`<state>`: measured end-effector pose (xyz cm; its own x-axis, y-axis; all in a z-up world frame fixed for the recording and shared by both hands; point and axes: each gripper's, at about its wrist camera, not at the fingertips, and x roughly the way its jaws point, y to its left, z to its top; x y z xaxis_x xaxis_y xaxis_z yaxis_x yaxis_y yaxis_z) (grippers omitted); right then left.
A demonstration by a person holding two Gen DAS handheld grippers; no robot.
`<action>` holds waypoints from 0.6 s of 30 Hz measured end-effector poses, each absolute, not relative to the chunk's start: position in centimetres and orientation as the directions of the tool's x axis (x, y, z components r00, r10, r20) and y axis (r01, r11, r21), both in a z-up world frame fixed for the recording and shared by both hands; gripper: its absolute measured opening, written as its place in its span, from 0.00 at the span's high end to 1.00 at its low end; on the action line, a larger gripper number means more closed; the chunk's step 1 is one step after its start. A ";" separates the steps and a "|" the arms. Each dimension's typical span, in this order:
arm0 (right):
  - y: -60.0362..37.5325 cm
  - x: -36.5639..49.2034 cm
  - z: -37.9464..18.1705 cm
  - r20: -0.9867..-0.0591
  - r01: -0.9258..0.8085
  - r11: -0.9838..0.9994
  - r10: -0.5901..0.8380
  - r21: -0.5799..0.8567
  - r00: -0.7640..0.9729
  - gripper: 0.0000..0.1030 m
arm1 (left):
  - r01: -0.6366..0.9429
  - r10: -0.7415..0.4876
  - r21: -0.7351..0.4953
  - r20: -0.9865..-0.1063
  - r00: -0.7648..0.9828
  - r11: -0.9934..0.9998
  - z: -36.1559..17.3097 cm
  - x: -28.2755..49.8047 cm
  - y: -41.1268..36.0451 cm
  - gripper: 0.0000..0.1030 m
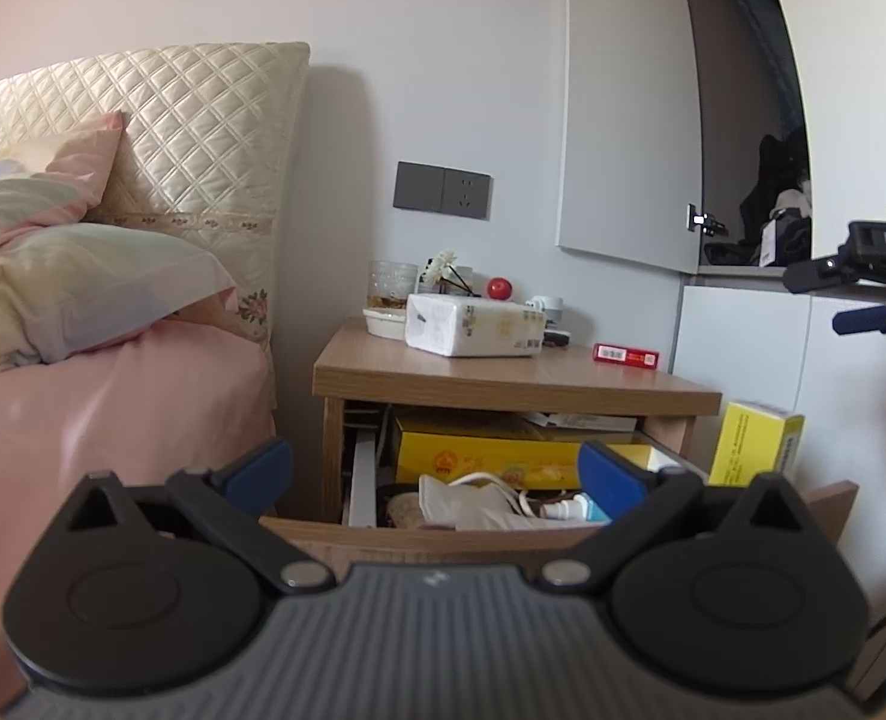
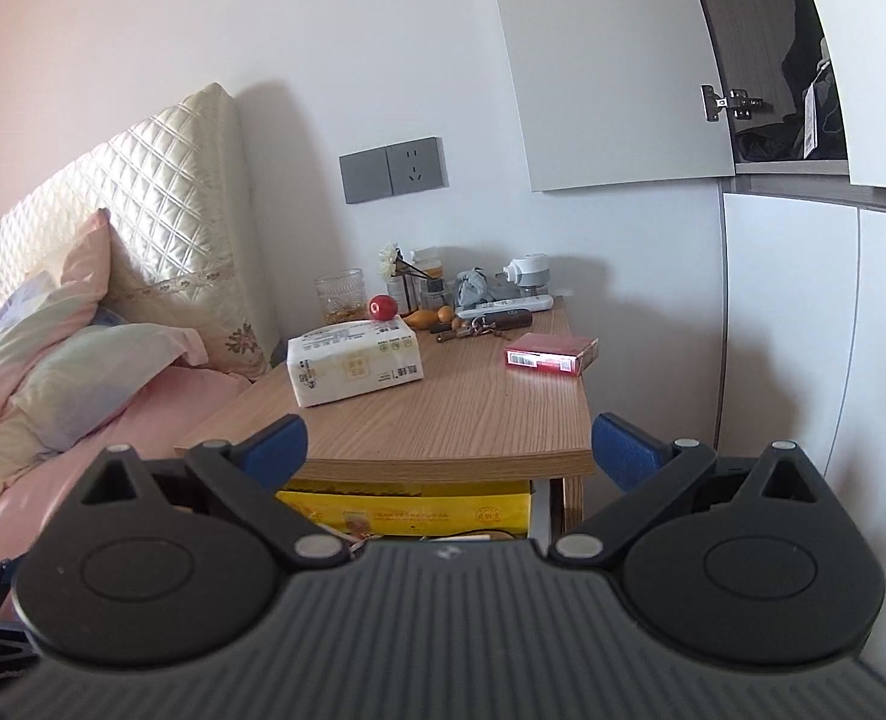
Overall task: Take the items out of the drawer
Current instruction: 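Move the open right gripper onto the yellow medicine box in the drawer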
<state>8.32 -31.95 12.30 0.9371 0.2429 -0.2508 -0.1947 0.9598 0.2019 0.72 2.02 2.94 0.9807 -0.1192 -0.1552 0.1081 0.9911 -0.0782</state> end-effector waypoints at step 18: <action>-30.3 3.6 6.3 -0.123 -0.149 0.970 0.174 0.191 0.977 0.00 | 0.105 -0.114 -0.062 -0.156 0.981 0.993 2.9 0.7 1.6 0.00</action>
<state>3.61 -30.34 6.30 0.9770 0.1741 -0.1230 -0.1489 0.9703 0.1905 0.67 1.64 2.90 0.9811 -0.1136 -0.1564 0.1051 0.9926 -0.0617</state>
